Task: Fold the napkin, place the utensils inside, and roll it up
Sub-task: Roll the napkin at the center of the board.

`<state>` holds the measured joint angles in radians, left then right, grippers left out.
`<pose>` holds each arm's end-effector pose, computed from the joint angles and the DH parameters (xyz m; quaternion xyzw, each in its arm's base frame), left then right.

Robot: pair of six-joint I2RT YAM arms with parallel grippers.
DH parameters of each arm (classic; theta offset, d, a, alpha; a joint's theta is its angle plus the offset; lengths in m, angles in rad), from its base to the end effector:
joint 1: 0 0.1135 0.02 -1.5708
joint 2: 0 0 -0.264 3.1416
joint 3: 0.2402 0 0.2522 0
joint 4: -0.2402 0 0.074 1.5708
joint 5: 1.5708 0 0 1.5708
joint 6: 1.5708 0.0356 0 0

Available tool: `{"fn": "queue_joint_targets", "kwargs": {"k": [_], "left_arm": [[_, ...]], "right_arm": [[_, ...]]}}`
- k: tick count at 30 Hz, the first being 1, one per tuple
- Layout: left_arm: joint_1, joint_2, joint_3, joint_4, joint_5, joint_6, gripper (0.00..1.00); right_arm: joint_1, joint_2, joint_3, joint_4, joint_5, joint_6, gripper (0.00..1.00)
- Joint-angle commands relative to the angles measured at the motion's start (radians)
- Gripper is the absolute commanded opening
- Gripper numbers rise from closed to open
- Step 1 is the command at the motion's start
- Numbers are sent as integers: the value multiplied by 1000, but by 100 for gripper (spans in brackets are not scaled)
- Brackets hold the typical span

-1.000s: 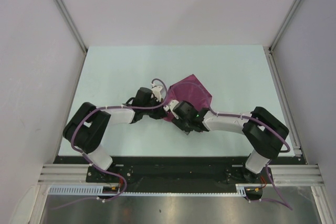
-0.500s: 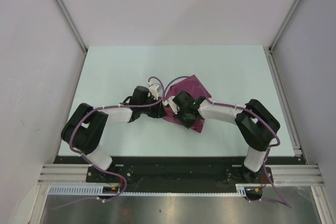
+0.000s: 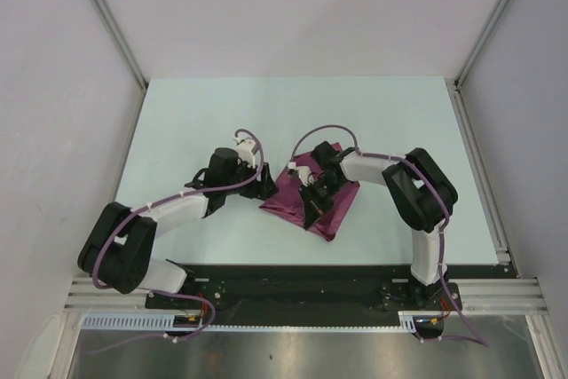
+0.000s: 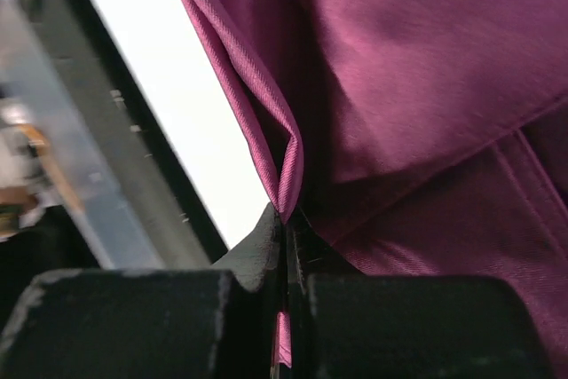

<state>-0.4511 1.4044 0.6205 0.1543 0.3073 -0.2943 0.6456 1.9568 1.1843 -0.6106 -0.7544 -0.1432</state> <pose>0.2467 -0.1315 0.1798 0.1382 0.8727 -0.2902 0.3676 0.2692 0.2333 0.1319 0.3875 -0.8413 -0.3768 0.0068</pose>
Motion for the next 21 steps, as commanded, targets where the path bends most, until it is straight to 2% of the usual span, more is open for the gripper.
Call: {"fn": "queue_joint_targets", "kwargs": {"k": [1,6,13,17,21], "left_arm": [[5,-50,-45,27,-19,20,77],[5,-68,-90,68,21,18,80],[5,-91,-162,145,59,6,87],[5,-45,-165,169,50,4,86],[5,11,-148,206,27,-6,81]], "right_arm": [[-76,51,11,-31,-236,5,0],[-145,117,18,-18,-296,19,0],[-161,174,29,-17,-289,28,0],[-161,182,26,-15,-281,31,0],[-161,183,26,-15,-276,33,0]]}}
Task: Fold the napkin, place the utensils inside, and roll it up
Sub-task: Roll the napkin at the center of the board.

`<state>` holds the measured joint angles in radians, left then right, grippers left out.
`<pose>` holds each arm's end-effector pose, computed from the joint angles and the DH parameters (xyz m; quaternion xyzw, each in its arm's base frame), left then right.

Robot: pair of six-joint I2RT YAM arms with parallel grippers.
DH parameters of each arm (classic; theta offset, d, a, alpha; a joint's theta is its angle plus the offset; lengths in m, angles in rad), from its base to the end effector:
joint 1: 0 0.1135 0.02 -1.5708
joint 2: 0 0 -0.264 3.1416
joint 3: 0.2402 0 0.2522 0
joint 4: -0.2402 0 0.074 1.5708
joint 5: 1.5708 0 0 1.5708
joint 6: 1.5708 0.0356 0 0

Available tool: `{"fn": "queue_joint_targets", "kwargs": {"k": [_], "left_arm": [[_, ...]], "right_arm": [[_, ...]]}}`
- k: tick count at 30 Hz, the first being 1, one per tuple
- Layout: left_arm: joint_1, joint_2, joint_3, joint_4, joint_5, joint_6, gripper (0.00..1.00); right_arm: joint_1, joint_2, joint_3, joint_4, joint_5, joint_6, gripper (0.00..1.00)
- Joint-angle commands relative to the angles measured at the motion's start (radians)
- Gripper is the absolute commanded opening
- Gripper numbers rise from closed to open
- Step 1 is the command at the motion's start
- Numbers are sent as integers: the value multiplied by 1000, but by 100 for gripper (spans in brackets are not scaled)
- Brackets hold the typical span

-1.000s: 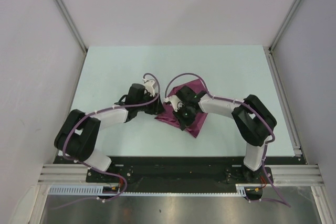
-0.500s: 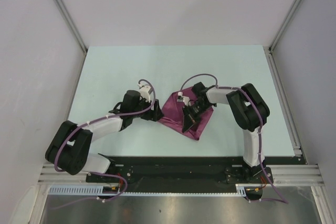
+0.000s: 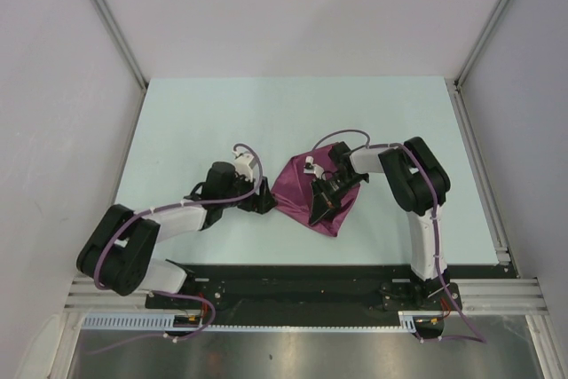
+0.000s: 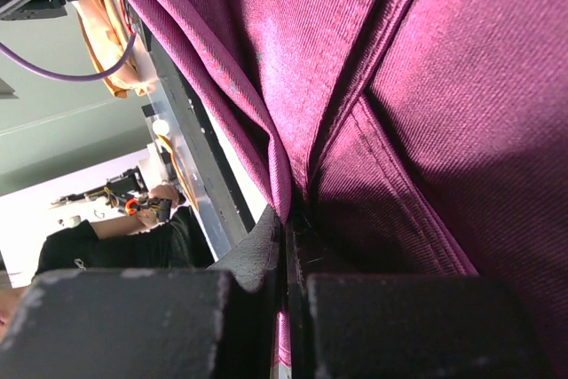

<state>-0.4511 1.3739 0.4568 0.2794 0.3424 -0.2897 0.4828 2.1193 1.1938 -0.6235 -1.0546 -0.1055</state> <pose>0.2210 -0.1203 0.1504 0.1473 0.8710 -0.3023 0.3581 0.3000 0.1922 0.0876 0.2558 -0.8254 -0.4960 0.0851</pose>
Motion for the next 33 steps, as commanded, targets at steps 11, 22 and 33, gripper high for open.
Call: {"fn": "queue_joint_targets", "kwargs": {"k": [11,22,33], "left_arm": [[5,134,34,182,10,-6,63],[6,200,33,250,46,-31,48],[11,231,54,236,84,-31,4]], "right_arm": [[2,31,16,-12,30,-7,0],[0,47,24,-25,39,-10,0],[-21,1,41,-28,88,30,10]]}}
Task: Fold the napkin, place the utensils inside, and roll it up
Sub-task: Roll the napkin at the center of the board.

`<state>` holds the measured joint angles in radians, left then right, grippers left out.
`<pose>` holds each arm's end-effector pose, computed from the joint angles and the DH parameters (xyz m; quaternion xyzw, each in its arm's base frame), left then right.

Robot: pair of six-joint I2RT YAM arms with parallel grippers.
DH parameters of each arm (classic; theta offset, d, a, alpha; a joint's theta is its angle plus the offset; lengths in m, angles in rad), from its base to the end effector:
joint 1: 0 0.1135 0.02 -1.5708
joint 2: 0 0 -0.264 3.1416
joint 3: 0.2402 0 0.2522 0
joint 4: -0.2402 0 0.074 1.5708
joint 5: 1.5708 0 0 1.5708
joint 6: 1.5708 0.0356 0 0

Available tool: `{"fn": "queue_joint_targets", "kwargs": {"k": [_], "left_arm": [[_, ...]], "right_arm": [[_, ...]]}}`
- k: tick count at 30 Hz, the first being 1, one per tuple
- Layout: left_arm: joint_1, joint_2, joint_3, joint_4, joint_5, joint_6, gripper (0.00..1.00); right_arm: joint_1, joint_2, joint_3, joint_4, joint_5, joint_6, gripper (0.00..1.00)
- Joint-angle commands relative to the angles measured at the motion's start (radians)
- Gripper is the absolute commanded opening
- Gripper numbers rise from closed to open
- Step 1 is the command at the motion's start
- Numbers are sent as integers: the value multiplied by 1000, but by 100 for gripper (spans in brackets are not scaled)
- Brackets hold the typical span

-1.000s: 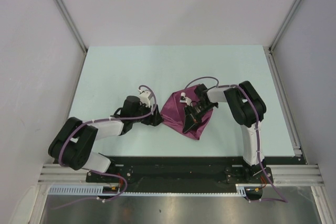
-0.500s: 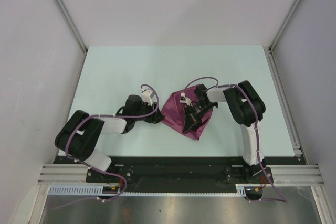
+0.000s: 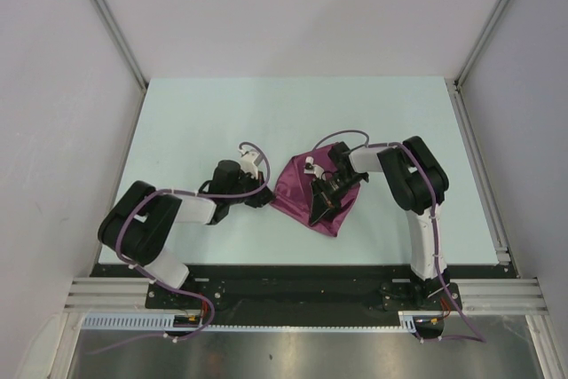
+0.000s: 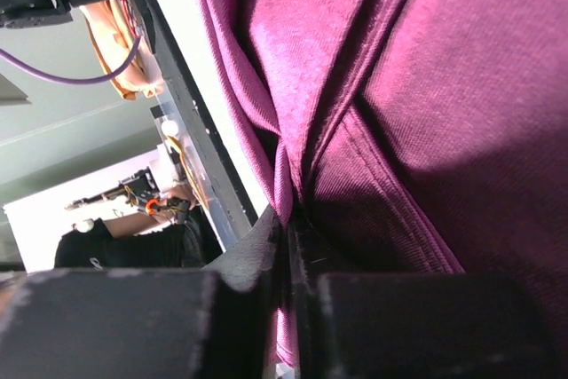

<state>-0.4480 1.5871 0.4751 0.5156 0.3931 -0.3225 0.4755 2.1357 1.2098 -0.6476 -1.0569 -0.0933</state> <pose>0.2420 -0.1314 0.1244 0.1456 0.8592 -0.3325 0.3606 0.3026 0.1907 0.0853 0.2416 -0.8291 -0.4948 0.0969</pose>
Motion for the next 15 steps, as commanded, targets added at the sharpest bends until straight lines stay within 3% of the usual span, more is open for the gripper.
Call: {"fn": "queue_joint_targets", "kwargs": {"k": [1,7,15], "left_arm": [[8,16,43,-12,32,8,1],[8,5,89,-121,32,43,0],[8,11,145,-233,18,53,0]], "right_arm": [[-17,-26,31,-6,97,20,17],[-37,-158,53,-26,165,49,36],[41,-411,31,26,406,106,43]]}}
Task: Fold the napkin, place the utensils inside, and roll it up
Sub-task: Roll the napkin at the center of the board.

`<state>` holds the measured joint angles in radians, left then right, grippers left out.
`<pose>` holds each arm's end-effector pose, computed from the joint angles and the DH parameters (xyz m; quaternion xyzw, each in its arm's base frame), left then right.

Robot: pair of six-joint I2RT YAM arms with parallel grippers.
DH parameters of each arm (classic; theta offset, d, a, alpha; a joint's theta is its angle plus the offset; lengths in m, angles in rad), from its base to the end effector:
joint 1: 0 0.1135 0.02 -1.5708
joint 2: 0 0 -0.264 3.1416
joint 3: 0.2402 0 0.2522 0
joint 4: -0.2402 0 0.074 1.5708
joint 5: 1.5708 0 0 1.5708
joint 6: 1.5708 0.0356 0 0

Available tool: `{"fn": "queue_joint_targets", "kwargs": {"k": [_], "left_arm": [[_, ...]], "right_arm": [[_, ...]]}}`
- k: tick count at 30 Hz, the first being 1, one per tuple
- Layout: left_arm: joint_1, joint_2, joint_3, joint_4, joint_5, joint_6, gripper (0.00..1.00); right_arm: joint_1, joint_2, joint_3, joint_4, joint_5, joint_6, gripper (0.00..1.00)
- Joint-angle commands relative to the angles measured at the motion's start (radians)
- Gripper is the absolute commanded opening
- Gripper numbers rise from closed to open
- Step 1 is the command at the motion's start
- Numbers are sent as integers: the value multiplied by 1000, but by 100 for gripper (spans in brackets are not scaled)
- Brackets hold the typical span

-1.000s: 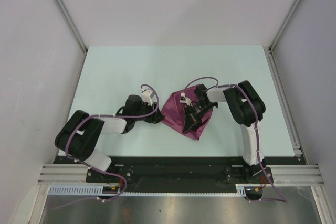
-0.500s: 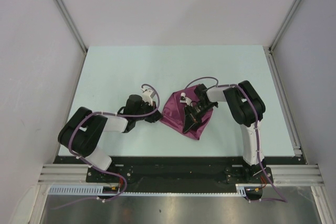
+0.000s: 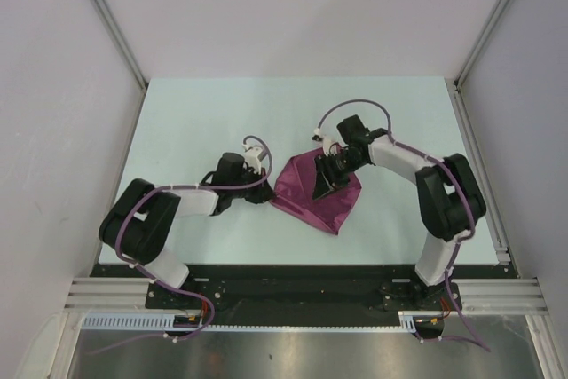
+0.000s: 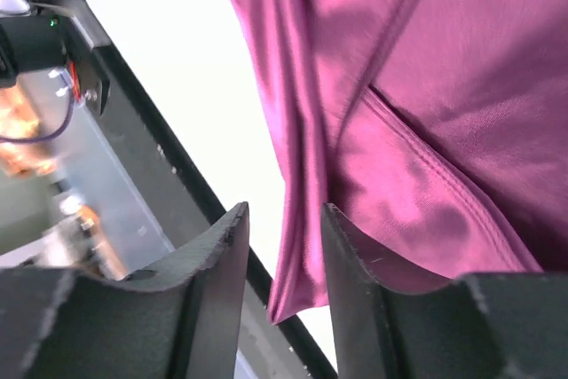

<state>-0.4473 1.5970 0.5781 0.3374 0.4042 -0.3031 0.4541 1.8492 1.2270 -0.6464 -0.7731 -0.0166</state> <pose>0.2548 -0.1378 0.1330 0.1498 0.8759 -0.3230 0.3257 0.3092 0.1786 0.1783 -0.2687 0.8772 0.3941 0.0552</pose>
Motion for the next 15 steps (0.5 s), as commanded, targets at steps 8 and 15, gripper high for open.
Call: {"fn": "queue_joint_targets", "kwargs": {"k": [8,15], "left_arm": [[7,12,74,-110,2,36,0],[7,12,74,-115,1,33,0]], "right_arm": [[192,-113,-81,-9,94,90,43],[169,-128,-181,-7,136,138,41]]}}
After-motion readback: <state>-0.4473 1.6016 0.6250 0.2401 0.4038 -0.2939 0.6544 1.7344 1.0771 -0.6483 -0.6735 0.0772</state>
